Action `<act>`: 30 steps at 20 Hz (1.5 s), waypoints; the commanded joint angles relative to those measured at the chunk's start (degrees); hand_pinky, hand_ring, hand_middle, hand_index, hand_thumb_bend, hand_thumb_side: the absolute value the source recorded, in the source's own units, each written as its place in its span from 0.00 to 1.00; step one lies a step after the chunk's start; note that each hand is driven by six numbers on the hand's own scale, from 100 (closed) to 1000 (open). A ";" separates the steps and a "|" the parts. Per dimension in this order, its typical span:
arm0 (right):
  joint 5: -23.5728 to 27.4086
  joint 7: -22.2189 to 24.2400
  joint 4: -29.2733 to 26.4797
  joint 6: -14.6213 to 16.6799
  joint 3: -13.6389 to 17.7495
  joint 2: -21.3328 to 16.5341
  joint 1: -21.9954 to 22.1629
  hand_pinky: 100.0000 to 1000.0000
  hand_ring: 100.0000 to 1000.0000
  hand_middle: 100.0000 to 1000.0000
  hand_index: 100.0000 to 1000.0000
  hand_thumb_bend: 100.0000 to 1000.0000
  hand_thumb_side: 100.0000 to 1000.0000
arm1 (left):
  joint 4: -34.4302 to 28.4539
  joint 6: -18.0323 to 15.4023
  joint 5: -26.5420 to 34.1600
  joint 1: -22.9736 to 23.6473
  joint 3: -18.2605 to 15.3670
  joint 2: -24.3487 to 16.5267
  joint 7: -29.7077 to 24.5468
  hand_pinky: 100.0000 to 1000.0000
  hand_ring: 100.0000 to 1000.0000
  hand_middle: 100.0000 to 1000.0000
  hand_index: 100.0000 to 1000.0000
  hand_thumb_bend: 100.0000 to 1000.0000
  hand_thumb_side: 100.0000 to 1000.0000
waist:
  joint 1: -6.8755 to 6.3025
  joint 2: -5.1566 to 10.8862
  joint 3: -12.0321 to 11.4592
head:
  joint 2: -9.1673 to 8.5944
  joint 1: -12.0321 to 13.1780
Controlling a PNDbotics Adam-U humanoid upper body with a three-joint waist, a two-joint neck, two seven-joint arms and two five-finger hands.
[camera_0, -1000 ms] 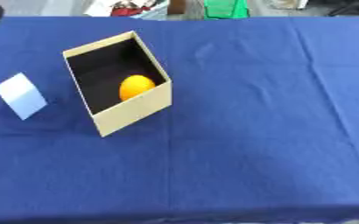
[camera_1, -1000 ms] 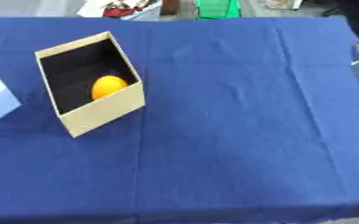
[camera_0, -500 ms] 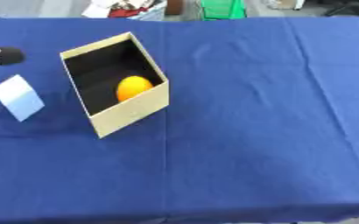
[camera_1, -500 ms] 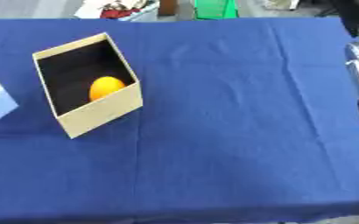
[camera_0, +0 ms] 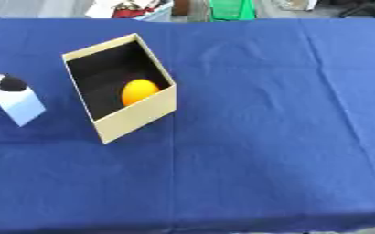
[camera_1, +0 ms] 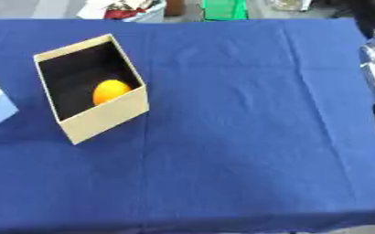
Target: Pick up objects on the table and place them in the box.
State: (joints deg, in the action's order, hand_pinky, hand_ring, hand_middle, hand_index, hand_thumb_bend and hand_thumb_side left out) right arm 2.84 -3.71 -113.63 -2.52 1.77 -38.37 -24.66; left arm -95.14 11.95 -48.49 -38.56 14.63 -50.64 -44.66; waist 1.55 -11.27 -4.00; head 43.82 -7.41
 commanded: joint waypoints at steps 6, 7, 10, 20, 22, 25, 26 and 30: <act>-0.10 0.14 -0.96 -0.76 0.76 -0.76 -0.23 0.96 1.00 0.78 0.93 0.00 0.79 | 4.11 1.84 0.07 -2.42 1.16 -0.02 -2.97 0.76 0.84 0.80 0.94 1.00 1.00 | -0.09 0.98 0.10 | 0.29 1.90; -0.14 0.15 -0.96 -0.84 0.77 -0.69 -0.18 0.96 1.00 0.78 0.93 0.00 0.79 | 4.69 2.07 0.21 -2.60 1.32 0.30 -3.12 0.76 0.84 0.80 0.95 1.00 1.00 | -0.08 0.97 0.13 | 0.29 2.04; -0.24 0.26 -0.96 -1.05 0.76 -0.51 -0.05 0.96 1.00 0.78 0.93 0.00 0.80 | 6.48 3.32 1.26 -3.17 1.51 1.14 -2.99 0.76 0.85 0.81 0.95 1.00 0.96 | -0.06 0.93 0.17 | 0.29 2.29; -0.71 0.55 -0.96 -1.94 0.81 0.24 0.08 0.96 1.00 0.77 0.93 0.00 0.83 | 11.67 7.41 7.27 -4.81 2.22 3.86 -1.14 0.75 0.89 0.85 0.96 0.84 0.63 | 0.09 0.65 0.34 | 0.17 2.73; -0.79 0.55 -0.96 -2.12 0.82 0.35 0.07 0.96 1.00 0.77 0.93 0.00 0.83 | 12.39 7.18 7.26 -4.97 2.42 4.13 -1.09 0.76 0.89 0.86 0.96 0.80 0.60 | 0.12 0.59 0.38 | 0.04 2.74; -0.92 0.73 -0.96 -2.33 0.79 0.60 0.02 0.96 1.00 0.77 0.93 0.00 0.84 | 13.52 6.50 6.70 -5.11 2.58 4.46 -1.23 0.76 0.90 0.87 0.96 0.77 0.59 | 0.17 0.44 0.46 | -0.07 2.77; -0.95 0.82 -0.96 -2.38 0.78 0.70 0.02 0.96 1.00 0.77 0.93 0.00 0.85 | 13.97 6.39 6.35 -5.16 2.52 4.59 -1.17 0.76 0.90 0.87 0.96 0.76 0.59 | 0.20 0.37 0.48 | -0.13 2.77; -1.06 1.02 -0.96 -2.56 0.81 0.98 0.05 0.96 1.00 0.77 0.93 0.00 0.85 | 16.06 6.27 4.57 -5.45 2.13 5.21 -0.58 0.77 0.90 0.87 0.96 0.71 0.58 | 0.30 0.10 0.57 | -0.37 2.83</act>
State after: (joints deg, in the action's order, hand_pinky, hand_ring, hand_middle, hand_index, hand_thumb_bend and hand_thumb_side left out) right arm 2.13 -2.73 -113.63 -4.92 1.77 -36.51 -24.16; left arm -79.23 18.10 -43.24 -42.88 17.54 -44.56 -45.31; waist 1.93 -12.02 -3.51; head 43.78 -4.67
